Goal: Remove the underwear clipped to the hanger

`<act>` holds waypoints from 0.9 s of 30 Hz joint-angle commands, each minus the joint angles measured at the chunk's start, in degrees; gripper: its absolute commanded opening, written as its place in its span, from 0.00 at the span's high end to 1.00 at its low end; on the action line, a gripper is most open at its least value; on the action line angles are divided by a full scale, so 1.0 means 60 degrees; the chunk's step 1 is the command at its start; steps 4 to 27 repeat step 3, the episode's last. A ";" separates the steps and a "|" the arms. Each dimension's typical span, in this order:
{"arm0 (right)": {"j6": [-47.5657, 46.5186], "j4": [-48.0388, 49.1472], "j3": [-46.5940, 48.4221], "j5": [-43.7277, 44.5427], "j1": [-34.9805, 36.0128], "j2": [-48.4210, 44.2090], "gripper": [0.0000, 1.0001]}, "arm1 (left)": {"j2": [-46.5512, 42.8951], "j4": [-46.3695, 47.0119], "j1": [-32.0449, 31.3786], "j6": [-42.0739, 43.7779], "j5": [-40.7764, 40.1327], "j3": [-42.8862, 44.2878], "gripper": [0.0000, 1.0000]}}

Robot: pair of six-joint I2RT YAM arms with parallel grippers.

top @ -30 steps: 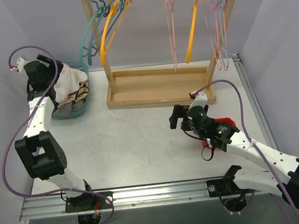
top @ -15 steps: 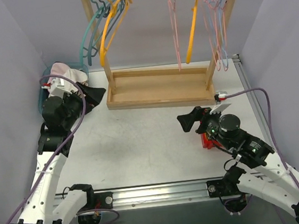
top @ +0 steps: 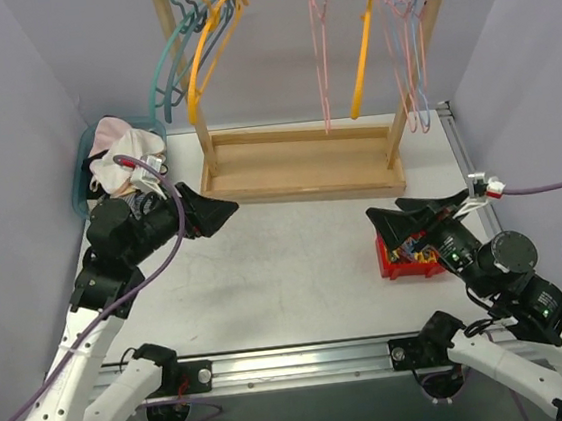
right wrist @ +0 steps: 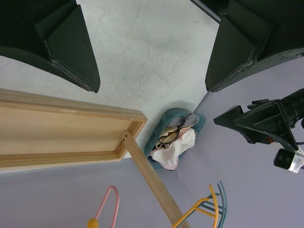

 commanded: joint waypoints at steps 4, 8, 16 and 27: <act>-0.0357 -0.0247 0.0493 0.0204 0.0021 -0.0279 0.00 | -0.0264 -0.0569 -0.0487 0.0596 0.0449 0.0131 0.06; -0.0357 -0.0247 0.0493 0.0204 0.0021 -0.0279 0.00 | -0.0264 -0.0569 -0.0487 0.0596 0.0449 0.0131 0.06; -0.0357 -0.0247 0.0493 0.0204 0.0021 -0.0279 0.00 | -0.0264 -0.0569 -0.0487 0.0596 0.0449 0.0131 0.06; -0.0357 -0.0247 0.0493 0.0204 0.0021 -0.0279 0.00 | -0.0264 -0.0569 -0.0487 0.0596 0.0449 0.0131 0.06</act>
